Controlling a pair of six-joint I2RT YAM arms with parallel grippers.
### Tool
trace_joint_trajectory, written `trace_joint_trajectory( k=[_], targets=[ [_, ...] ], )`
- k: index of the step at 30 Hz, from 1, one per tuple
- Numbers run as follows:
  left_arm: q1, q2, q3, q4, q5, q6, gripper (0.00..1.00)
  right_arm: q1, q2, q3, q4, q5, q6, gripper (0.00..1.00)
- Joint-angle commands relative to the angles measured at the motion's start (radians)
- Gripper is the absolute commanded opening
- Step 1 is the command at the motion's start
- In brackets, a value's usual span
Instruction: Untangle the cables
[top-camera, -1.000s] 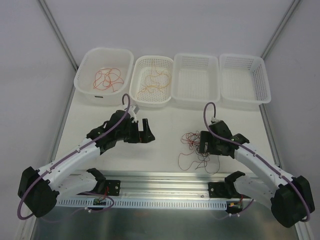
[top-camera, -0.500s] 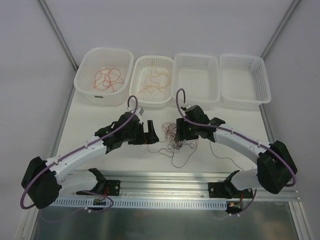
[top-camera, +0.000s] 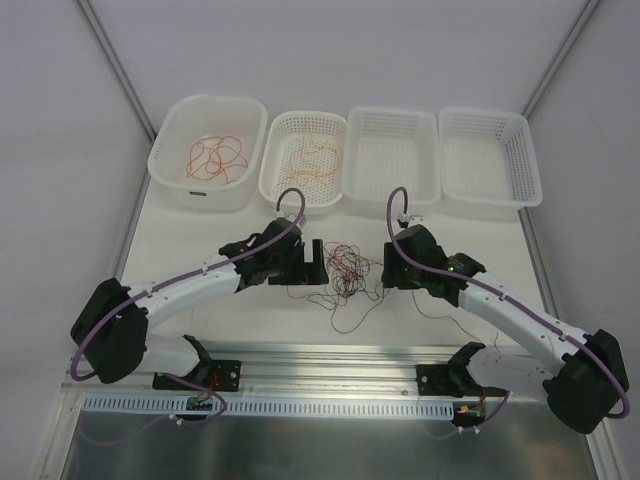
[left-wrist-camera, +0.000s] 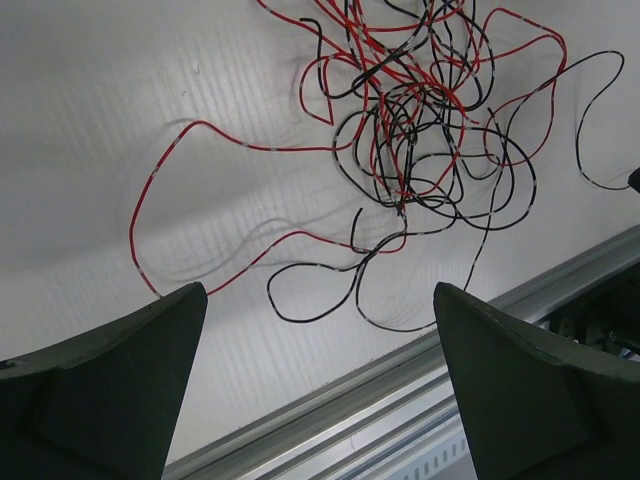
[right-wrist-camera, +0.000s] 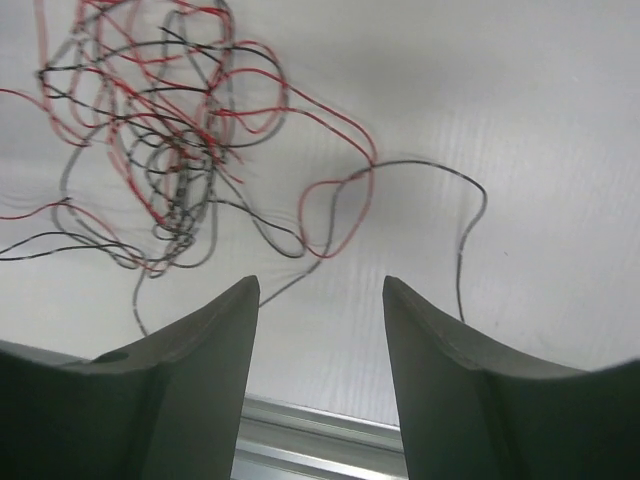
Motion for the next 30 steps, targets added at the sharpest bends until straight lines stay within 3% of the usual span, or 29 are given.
trace_joint_trajectory(
  k=[1, 6, 11, 20, 30],
  targets=[
    [-0.014, 0.056, 0.105, 0.022, -0.020, 0.026, 0.98, -0.044, -0.032, -0.040, -0.081, 0.106, 0.063, 0.56],
    [-0.023, 0.170, 0.208, 0.022, -0.037, 0.032, 0.98, -0.127, -0.046, -0.056, -0.065, 0.148, 0.097, 0.60],
    [-0.045, 0.291, 0.320, 0.023, -0.069, 0.057, 0.99, -0.225, 0.035, -0.025, -0.001, 0.083, 0.036, 0.60],
    [-0.080, 0.471, 0.391, 0.011, -0.120, 0.057, 0.97, -0.238, 0.153, -0.054, 0.030, -0.018, -0.027, 0.60],
    [-0.079, 0.486, 0.392, 0.002, -0.135, 0.043, 0.90, -0.201, 0.078, -0.014, 0.079, -0.124, -0.170, 0.57]
  ],
)
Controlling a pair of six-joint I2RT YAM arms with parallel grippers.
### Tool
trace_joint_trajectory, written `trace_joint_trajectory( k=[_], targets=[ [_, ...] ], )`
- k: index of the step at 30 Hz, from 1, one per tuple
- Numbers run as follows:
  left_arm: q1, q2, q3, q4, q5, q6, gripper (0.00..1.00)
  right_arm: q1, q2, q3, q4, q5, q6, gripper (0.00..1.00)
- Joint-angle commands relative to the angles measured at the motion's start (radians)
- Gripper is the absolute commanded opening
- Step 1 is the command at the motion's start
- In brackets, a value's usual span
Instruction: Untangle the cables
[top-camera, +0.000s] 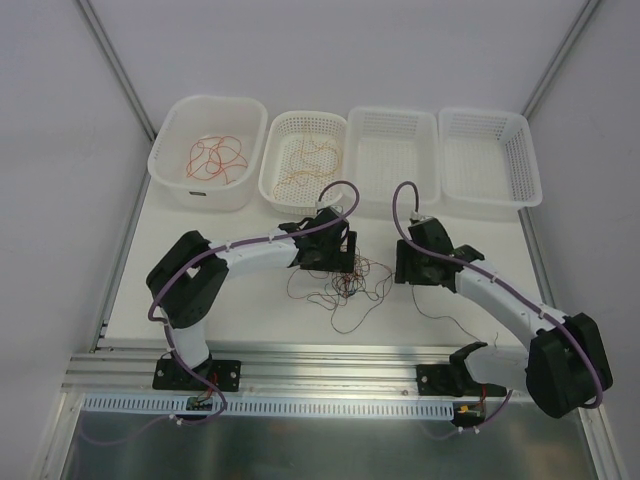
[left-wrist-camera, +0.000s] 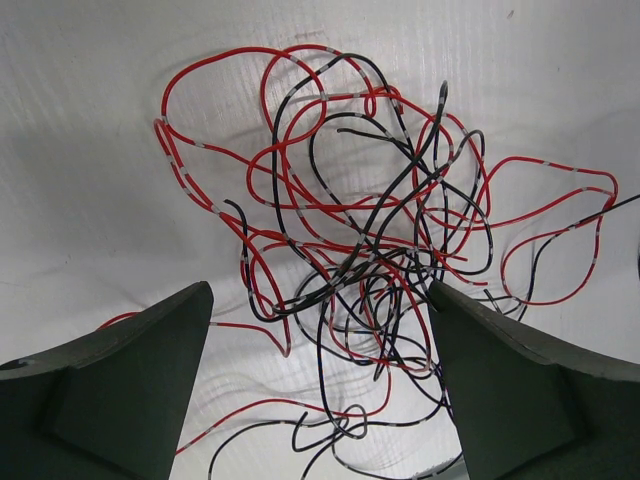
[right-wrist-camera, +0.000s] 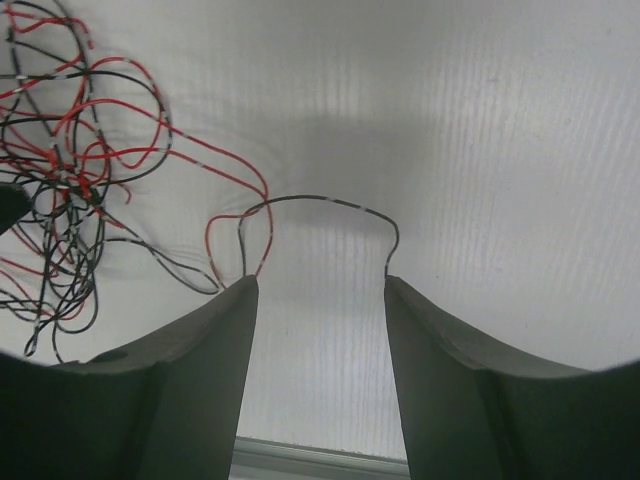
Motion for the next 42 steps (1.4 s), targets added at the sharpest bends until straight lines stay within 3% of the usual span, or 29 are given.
trace_joint_trajectory(
  k=[1, 5, 17, 20, 22, 23, 27, 33, 42],
  targets=[
    [-0.009, -0.006, 0.034, -0.005, -0.019, 0.003, 0.89, 0.028, -0.021, 0.055, 0.045, -0.057, -0.097, 0.57],
    [-0.009, -0.001, 0.032, -0.005, -0.022, 0.003, 0.88, 0.054, 0.050, 0.114, 0.071, -0.106, -0.204, 0.56],
    [-0.006, 0.025, 0.031, -0.005, -0.035, -0.014, 0.83, 0.061, 0.288, 0.190, 0.212, -0.187, -0.280, 0.45],
    [-0.004, 0.032, 0.031, -0.008, -0.043, -0.017, 0.80, 0.059, 0.321, 0.180, 0.236, -0.191, -0.267, 0.36],
    [-0.001, 0.035, 0.029, -0.011, -0.048, -0.017, 0.78, 0.059, 0.315, 0.174, 0.242, -0.188, -0.263, 0.23],
    [0.003, 0.038, 0.026, -0.011, -0.054, -0.017, 0.77, 0.058, 0.303, 0.169, 0.236, -0.180, -0.260, 0.14],
    [0.026, 0.045, 0.005, -0.017, -0.054, -0.017, 0.72, 0.056, 0.181, 0.189, 0.158, -0.155, -0.276, 0.01],
    [0.072, 0.025, -0.044, -0.040, -0.060, -0.022, 0.58, 0.024, -0.033, 0.273, -0.047, -0.132, -0.290, 0.01],
    [0.181, -0.073, -0.151, -0.083, -0.091, -0.014, 0.50, -0.073, -0.289, 0.563, -0.294, -0.069, -0.307, 0.01]
  ],
)
